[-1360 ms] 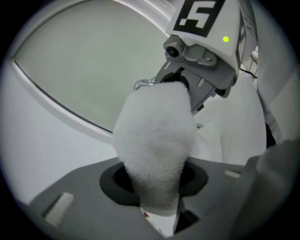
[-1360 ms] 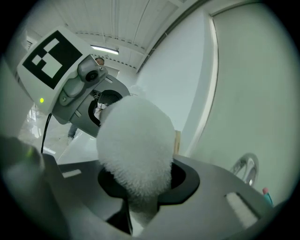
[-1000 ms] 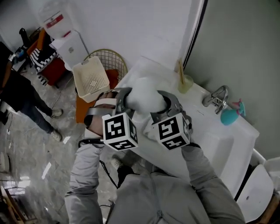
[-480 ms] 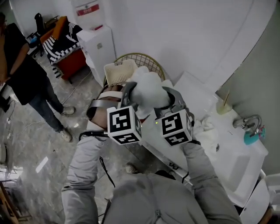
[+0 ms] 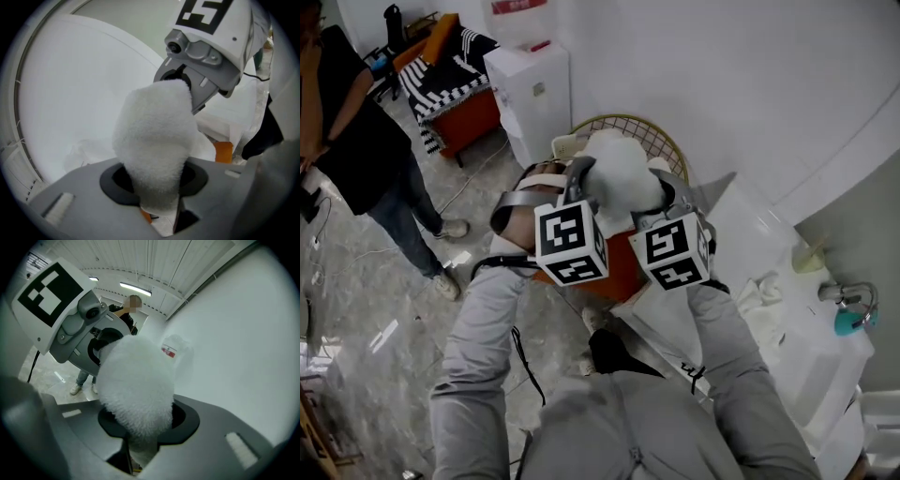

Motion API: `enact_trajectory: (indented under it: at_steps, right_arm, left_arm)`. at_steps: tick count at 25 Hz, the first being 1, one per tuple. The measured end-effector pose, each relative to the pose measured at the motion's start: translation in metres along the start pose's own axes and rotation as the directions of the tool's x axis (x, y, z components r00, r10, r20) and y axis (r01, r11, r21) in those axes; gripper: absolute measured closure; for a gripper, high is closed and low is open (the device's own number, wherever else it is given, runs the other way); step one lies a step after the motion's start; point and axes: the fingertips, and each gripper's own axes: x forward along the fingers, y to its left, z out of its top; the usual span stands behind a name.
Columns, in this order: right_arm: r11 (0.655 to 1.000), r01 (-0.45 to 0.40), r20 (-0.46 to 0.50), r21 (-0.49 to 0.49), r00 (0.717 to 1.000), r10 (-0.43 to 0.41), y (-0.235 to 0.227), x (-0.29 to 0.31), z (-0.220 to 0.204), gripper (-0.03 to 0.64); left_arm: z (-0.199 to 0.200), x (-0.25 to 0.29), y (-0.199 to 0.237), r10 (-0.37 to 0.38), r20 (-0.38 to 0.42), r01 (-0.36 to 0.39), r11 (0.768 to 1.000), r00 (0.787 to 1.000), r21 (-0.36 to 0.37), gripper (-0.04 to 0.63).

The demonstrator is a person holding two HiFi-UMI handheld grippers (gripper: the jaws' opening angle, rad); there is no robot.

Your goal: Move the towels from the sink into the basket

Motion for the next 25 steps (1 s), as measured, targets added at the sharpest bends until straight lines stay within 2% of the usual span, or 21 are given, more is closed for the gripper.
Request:
enact_trajectory:
  at_steps: [5,10,14,19,25]
  right_arm:
    - [1.000,-0.031,-0.061,0.006,0.998,0.031,-0.003,0.069,-0.023,0.508]
    - [0.996,-0.080,-0.161,0.040,0.983,0.086,-0.006,0.141,-0.069,0.508]
    - [0.990,-0.109,-0.253,0.093,0.959,0.130,-0.001,0.191,-0.118,0.505]
    - [0.981,-0.097,-0.351,0.166,0.924,0.150,0.010,0.235,-0.174,0.503]
    - [0.965,-0.136,-0.426,0.226,0.876,0.224,0.017,0.280,-0.219,0.491]
  left_arm:
    - [-0.040,0.061,0.006,-0.052,-0.020,0.051,0.998,0.998,-0.023,0.376]
    - [-0.079,0.139,-0.002,-0.141,-0.055,0.140,0.990,0.989,-0.012,0.373]
    - [-0.108,0.200,-0.024,-0.225,-0.094,0.227,0.974,0.970,0.006,0.362]
    - [-0.134,0.261,-0.053,-0.302,-0.128,0.309,0.950,0.945,0.037,0.346]
    - [-0.160,0.315,-0.072,-0.375,-0.171,0.388,0.921,0.911,0.047,0.311]
